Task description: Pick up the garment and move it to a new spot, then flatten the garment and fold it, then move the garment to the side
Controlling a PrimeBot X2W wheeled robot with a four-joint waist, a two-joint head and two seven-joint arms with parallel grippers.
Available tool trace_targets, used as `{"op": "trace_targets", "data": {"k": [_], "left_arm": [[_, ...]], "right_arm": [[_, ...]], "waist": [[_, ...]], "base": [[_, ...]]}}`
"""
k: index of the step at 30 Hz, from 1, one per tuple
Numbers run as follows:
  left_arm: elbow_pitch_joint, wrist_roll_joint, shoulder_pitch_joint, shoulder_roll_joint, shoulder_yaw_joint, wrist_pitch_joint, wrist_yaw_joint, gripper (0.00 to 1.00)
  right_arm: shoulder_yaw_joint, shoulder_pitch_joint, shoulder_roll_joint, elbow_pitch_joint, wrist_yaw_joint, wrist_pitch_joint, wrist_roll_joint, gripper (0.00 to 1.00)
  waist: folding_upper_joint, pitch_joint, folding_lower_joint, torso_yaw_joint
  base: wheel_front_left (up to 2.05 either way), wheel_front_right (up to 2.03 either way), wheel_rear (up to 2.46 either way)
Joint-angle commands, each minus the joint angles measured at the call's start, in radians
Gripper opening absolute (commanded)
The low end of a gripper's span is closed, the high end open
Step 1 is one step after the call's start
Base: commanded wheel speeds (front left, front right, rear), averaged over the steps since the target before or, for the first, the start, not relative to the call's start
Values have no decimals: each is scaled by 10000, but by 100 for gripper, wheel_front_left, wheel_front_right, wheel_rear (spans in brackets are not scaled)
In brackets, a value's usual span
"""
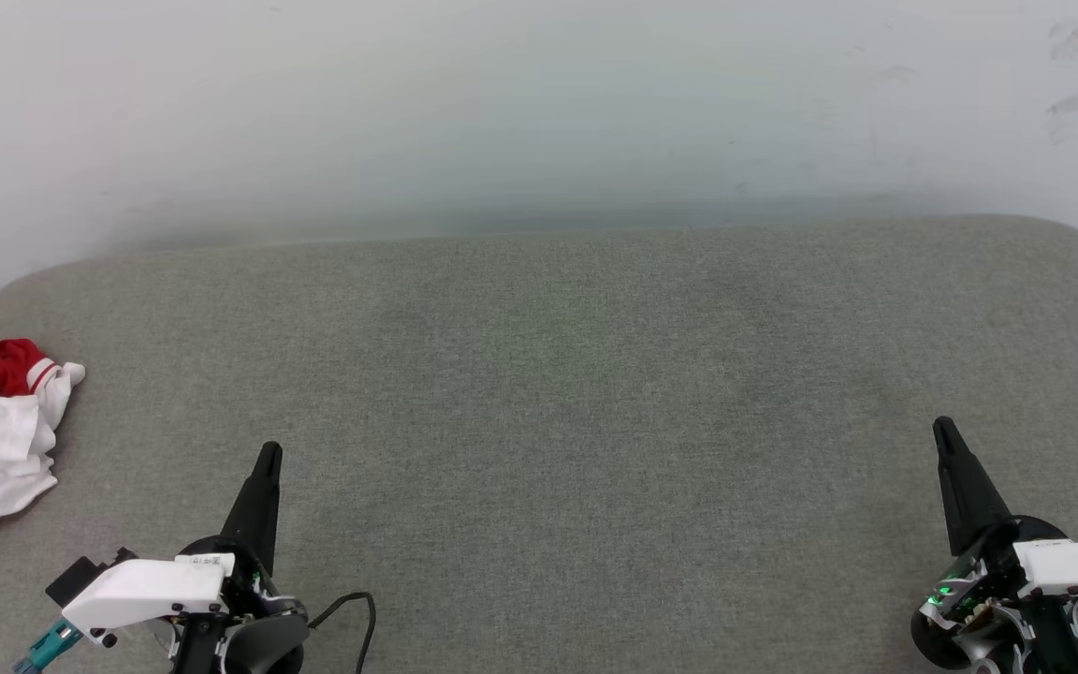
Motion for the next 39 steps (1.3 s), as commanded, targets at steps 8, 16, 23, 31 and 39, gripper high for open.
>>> {"op": "trace_targets", "data": {"k": [8, 16, 23, 31, 39], "left_arm": [[-1, 15, -73, -11, 23, 13, -28, 0], [238, 8, 232, -29, -60, -31, 4, 100], [-98, 261, 380, -26, -6, -395, 4, 100], [-560, 1627, 392, -24, 225, -775, 292, 100], [-1302, 3469, 539, -21, -41, -1121, 888, 100]], "right_arm": [[4, -121, 30, 3, -3, -2, -44, 0], [25, 240, 4, 267, -2, -29, -14, 100], [125, 308, 5, 133, -2, -394, -432, 100], [-28, 336, 6, -318, -2, -775, -2149, 100], [17, 438, 7, -875, -2, -1122, -3838, 100]], "waist": [[0, 0, 0, 0], [0, 2, 0, 0], [0, 5, 0, -6], [0, 20, 0, -5], [0, 34, 0, 3]], "base": [[0, 0, 0], [0, 0, 0], [0, 0, 0], [0, 0, 0], [0, 0, 0]]}}
